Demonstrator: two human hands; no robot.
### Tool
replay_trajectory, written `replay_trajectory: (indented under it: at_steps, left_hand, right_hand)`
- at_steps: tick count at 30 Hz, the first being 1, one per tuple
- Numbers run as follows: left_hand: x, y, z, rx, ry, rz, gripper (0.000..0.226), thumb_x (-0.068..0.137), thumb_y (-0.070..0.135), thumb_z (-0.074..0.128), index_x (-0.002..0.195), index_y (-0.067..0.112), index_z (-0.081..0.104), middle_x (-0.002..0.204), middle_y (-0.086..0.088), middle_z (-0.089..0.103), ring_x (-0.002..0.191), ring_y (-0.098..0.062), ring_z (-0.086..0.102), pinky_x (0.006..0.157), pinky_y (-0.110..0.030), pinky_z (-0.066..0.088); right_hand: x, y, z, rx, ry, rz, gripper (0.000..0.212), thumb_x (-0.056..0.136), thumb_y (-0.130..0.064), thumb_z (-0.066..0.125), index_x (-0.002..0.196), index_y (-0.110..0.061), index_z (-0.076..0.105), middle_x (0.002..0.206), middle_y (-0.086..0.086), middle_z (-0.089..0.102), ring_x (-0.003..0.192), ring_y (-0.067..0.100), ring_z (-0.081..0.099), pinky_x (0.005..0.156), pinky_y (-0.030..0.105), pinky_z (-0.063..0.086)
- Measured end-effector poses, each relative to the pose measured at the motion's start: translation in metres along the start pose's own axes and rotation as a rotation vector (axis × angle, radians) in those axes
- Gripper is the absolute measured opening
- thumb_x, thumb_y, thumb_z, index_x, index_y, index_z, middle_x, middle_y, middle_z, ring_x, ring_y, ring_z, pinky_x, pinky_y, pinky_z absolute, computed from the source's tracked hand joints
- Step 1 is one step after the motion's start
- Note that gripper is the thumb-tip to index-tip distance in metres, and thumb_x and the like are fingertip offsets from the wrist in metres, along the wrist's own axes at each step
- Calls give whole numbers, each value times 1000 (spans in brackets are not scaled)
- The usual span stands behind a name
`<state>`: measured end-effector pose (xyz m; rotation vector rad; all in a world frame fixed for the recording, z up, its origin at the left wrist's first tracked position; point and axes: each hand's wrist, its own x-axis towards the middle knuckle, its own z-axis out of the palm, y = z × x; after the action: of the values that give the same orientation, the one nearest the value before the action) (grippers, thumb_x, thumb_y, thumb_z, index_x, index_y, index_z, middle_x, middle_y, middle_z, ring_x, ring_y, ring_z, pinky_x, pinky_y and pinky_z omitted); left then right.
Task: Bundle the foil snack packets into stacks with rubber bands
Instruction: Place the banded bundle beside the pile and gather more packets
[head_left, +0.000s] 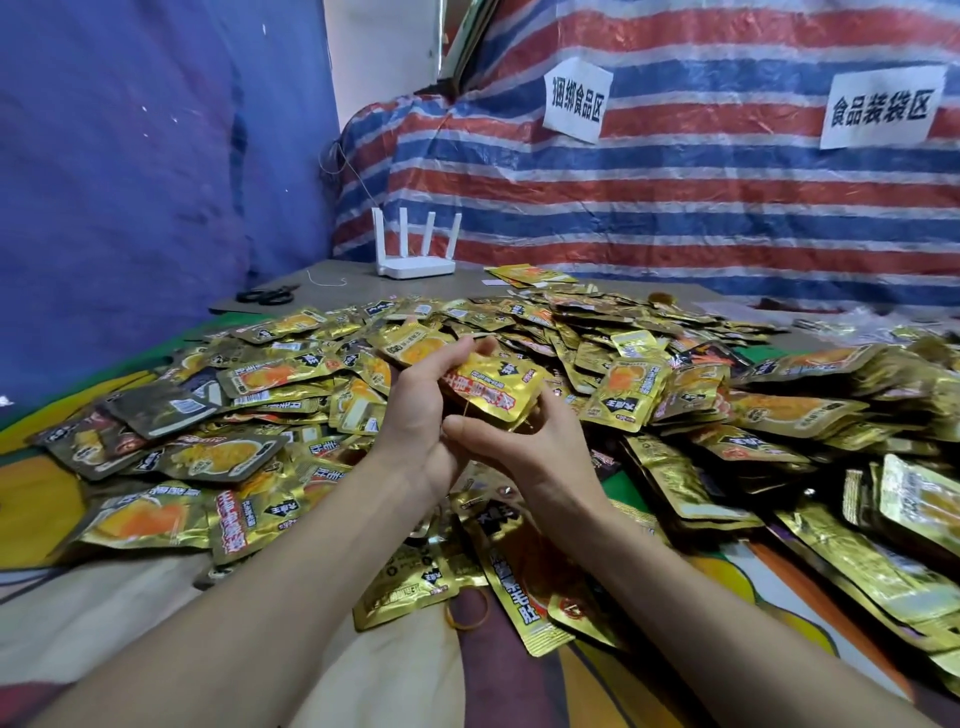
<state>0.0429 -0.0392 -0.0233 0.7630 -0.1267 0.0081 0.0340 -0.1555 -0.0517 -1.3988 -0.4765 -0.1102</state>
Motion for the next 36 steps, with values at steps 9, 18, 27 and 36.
replay_trajectory:
  at_steps: [9,18,27,36]
  left_hand:
    - [-5,-2,9,-39,106,-48,14,97,15,58,107,9,67,106,-18,72,89,-32,75,75,-42,63]
    - [-4,-3,7,210,168,4,49,93,13,67,140,14,53,110,-15,75,82,-27,75,56,-29,57]
    - [-7,-8,3,476,181,35,33,89,30,75,110,11,58,64,1,73,53,-14,70,44,-23,51]
    - [-7,-6,0,392,91,-98,30,83,17,77,102,-5,70,91,-21,73,73,-28,73,61,-31,60]
  right_hand:
    - [1,-6,1,-142,150,-116,76,64,-4,92,130,-16,55,109,-3,71,93,2,71,77,15,54]
    - [1,-23,-10,-429,160,-157,78,61,-22,96,129,-24,58,120,-13,62,110,3,62,96,26,53]
    - [11,-30,-33,-566,50,-91,89,58,-34,95,139,-22,60,124,-14,59,106,-8,57,76,3,41]
    - [10,-28,-45,-512,46,-26,89,46,-44,89,128,-25,61,122,-13,61,107,-2,60,81,10,47]
